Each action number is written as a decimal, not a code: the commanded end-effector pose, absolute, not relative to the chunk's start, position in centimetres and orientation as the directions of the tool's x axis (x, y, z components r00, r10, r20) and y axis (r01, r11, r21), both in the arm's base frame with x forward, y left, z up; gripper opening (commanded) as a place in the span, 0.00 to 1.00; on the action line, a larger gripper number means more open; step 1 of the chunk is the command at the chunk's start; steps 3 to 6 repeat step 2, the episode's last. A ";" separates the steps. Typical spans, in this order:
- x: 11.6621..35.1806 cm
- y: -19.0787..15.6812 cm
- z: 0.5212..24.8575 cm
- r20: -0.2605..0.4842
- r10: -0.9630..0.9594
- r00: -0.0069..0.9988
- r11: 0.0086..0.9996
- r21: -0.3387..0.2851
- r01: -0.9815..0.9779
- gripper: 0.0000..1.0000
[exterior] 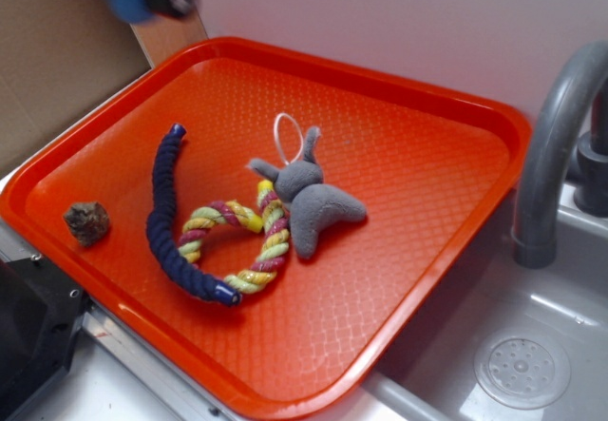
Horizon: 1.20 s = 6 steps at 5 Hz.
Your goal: Grab the blue ball.
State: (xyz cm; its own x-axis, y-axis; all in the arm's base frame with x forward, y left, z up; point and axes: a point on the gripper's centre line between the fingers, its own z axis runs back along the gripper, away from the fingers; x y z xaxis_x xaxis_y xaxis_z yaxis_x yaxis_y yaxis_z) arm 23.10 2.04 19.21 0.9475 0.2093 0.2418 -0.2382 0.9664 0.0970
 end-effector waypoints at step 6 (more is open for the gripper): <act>22.8 3.0 25.1 0.244 0.276 0.930 0.958 0.008 -0.287 0.00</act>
